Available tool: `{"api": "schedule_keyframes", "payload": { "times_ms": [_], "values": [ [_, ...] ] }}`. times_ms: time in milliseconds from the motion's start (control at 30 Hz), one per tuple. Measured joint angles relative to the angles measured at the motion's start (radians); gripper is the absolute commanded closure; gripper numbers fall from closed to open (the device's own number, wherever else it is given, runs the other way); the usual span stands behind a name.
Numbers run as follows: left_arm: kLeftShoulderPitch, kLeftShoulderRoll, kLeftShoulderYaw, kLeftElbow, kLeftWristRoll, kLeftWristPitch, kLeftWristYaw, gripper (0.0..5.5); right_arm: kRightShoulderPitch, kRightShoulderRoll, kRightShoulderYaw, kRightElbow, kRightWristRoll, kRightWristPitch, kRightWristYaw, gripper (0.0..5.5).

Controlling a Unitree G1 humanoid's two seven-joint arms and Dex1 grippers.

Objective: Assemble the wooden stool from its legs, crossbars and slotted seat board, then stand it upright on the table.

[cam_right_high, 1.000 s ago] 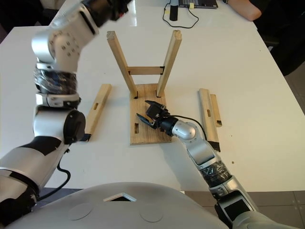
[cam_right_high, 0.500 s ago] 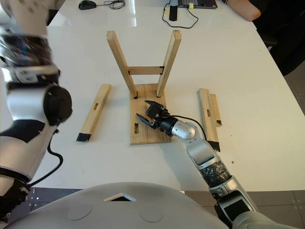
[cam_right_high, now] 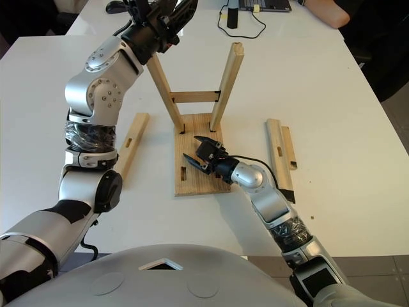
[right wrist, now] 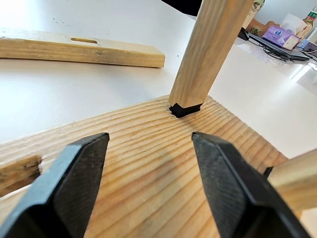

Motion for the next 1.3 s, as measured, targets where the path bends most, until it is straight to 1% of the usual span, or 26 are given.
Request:
{"api": "schedule_keyframes", "payload": {
  "times_ms": [33,167,200,300,367,433,467,533,567,600,633,700,833,900,1000,1300],
  "values": [
    [-0.008,0.009,0.018,-0.003,-0.013,0.023,0.007,2.84,0.008,0.0,-0.005,-0.018,0.001,0.015,0.0,2.38],
    [-0.068,0.109,0.112,-0.025,-0.024,0.055,0.026,2.84,0.09,-0.03,-0.065,-0.138,0.047,0.091,0.012,2.38],
    [-0.082,0.147,0.139,-0.054,-0.028,0.057,0.027,2.84,0.127,-0.041,-0.104,-0.192,0.08,0.13,0.023,2.38],
    [-0.068,0.238,0.163,-0.124,-0.021,0.07,0.017,2.84,0.211,-0.075,-0.209,-0.326,0.161,0.216,0.03,2.38],
    [0.026,0.329,0.164,-0.192,0.004,0.077,-0.014,2.84,0.285,-0.11,-0.339,-0.458,0.227,0.263,0.031,2.38],
    [0.167,0.387,0.175,-0.237,0.029,0.096,-0.026,2.84,0.362,-0.139,-0.477,-0.526,0.282,0.298,0.042,2.38],
    [0.241,0.407,0.188,-0.26,0.034,0.108,-0.027,2.88,0.397,-0.157,-0.549,-0.539,0.304,0.315,0.049,2.22],
    [0.411,0.425,0.233,-0.335,0.034,0.143,-0.027,2.88,0.465,-0.187,-0.716,-0.531,0.351,0.346,0.065,2.22],
    [0.473,0.426,0.248,-0.376,0.033,0.145,-0.026,2.88,0.48,-0.195,-0.781,-0.507,0.362,0.357,0.069,2.22],
    [0.528,0.422,0.261,-0.411,0.026,0.152,-0.025,2.88,0.491,-0.205,-0.836,-0.466,0.356,0.366,0.064,2.22],
    [0.559,0.419,0.267,-0.437,0.025,0.154,-0.022,2.88,0.493,-0.214,-0.857,-0.429,0.352,0.368,0.06,2.22],
    [0.596,0.407,0.259,-0.472,0.026,0.141,-0.018,2.88,0.485,-0.218,-0.863,-0.364,0.335,0.37,0.053,2.22],
    [0.656,0.336,0.172,-0.515,0.036,0.131,-0.001,2.88,0.454,-0.207,-0.86,-0.231,0.322,0.372,0.043,2.22],
    [0.667,0.322,0.144,-0.532,0.051,0.113,0.005,2.88,0.451,-0.198,-0.856,-0.198,0.324,0.372,0.052,2.22],
    [0.685,0.309,0.125,-0.548,0.061,0.097,0.011,2.88,0.446,-0.191,-0.853,-0.163,0.333,0.372,0.065,2.22],
    [0.689,0.278,0.091,-0.553,0.077,0.091,0.032,2.88,0.39,-0.19,-0.783,-0.12,0.309,0.339,0.076,2.22]
  ]
}}
